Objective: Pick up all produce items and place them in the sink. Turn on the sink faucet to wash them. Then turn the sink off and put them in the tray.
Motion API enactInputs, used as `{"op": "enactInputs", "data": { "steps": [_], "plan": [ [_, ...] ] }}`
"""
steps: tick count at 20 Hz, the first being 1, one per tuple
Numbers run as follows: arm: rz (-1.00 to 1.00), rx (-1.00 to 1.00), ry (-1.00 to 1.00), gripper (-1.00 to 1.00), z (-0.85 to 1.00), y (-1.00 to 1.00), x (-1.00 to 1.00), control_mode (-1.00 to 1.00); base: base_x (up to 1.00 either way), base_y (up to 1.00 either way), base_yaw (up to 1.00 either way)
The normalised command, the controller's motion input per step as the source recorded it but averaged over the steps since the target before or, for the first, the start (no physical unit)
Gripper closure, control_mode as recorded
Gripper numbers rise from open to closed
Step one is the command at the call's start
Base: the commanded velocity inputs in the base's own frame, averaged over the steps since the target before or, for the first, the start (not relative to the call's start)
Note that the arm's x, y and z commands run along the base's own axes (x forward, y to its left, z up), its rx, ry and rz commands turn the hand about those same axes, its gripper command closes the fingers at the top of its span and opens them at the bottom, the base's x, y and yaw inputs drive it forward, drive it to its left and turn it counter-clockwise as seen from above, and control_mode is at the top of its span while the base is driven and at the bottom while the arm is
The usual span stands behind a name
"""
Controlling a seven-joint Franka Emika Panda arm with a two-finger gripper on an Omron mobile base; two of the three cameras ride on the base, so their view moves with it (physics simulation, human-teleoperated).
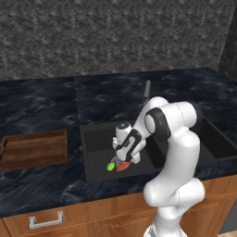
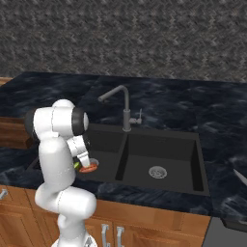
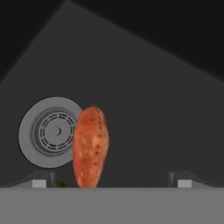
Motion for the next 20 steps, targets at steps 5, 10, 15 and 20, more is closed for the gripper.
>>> {"op": "enactInputs", "data": {
  "steps": [5,10,15,20],
  "plan": [
    [0.01,0.00,0.00,-1.00,-0.31,0.02,0.37,-1.00,0.00,0.00,0.00],
    [0.00,0.00,0.00,-1.00,-0.29,0.05,0.32,-1.00,0.00,0.00,0.00],
    [0.00,0.00,0.01,-1.00,-0.21,0.00,0.00,-1.00,0.00,0.00,0.00],
    [0.00,0.00,0.00,-1.00,-0.23,-0.01,0.00,-1.00,0.00,0.00,0.00]
  ]
}}
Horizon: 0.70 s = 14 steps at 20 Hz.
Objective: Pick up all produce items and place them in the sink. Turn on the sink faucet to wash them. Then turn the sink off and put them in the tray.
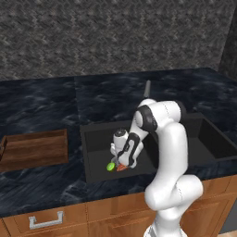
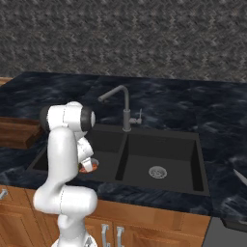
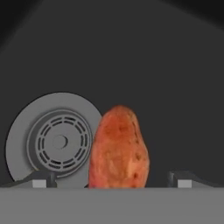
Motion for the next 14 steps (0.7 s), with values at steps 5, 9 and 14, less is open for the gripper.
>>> {"op": "enactInputs", "data": {
  "steps": [5,9,14],
  "plan": [
    [0.00,0.00,0.00,-1.00,-0.29,-0.01,0.03,-1.00,0.00,0.00,0.00],
    [0.00,0.00,0.00,-1.00,-0.35,-0.04,0.06,-1.00,0.00,0.00,0.00],
    [0.00,0.00,0.00,-1.00,-0.41,-0.01,0.13,-1.00,0.00,0.00,0.00]
  ]
}}
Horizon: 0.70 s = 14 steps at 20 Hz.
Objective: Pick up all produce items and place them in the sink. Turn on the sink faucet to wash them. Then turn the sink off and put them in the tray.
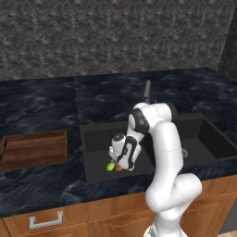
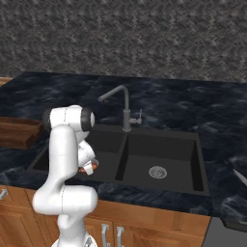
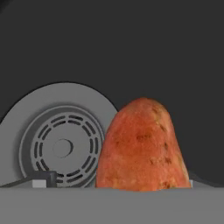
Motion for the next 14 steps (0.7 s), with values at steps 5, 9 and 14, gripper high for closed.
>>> {"op": "enactInputs", "data": {
  "steps": [5,9,14],
  "plan": [
    [0.00,0.00,0.00,1.00,-0.49,0.00,0.11,-1.00,0.00,0.00,0.00],
    [0.00,0.00,0.02,1.00,-0.10,0.00,0.01,-1.00,0.00,0.00,0.00],
    [0.00,0.00,-0.05,1.00,0.29,0.00,-0.16,-1.00,0.00,0.00,0.00]
  ]
}}
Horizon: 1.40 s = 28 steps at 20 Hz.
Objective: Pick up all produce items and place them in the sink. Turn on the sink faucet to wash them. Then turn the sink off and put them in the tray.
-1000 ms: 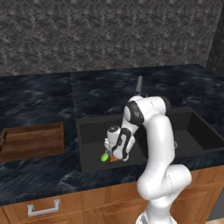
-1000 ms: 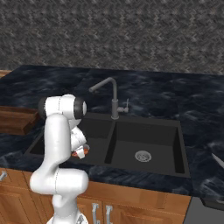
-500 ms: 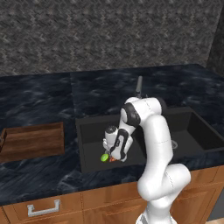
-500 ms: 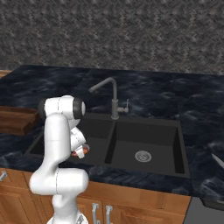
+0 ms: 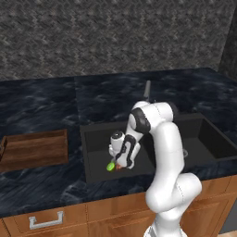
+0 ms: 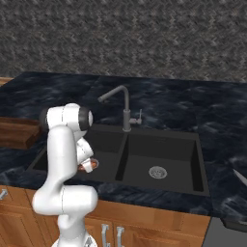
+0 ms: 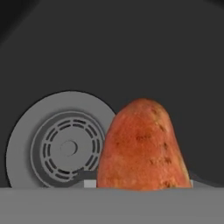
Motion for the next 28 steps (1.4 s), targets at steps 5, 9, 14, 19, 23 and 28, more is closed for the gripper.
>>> {"op": "enactInputs", "data": {
  "steps": [5,9,14,19,23,28],
  "plan": [
    [-0.01,-0.01,-0.08,1.00,0.59,0.00,-0.16,-1.00,0.00,0.00,0.00],
    [-0.02,-0.01,-0.10,1.00,0.74,0.00,-0.14,-1.00,0.00,0.00,0.00],
    [-0.03,-0.01,-0.07,1.00,0.84,0.14,-0.12,-1.00,0.00,0.00,0.00],
    [0.00,0.00,-0.01,1.00,0.97,0.29,-0.07,-1.00,0.00,0.00,0.00],
    [0.00,0.00,0.00,1.00,1.00,0.37,0.00,-1.00,0.00,0.00,0.00],
    [0.05,0.00,0.00,1.00,0.84,0.41,0.00,-1.00,0.00,0.00,0.00]
  ]
}}
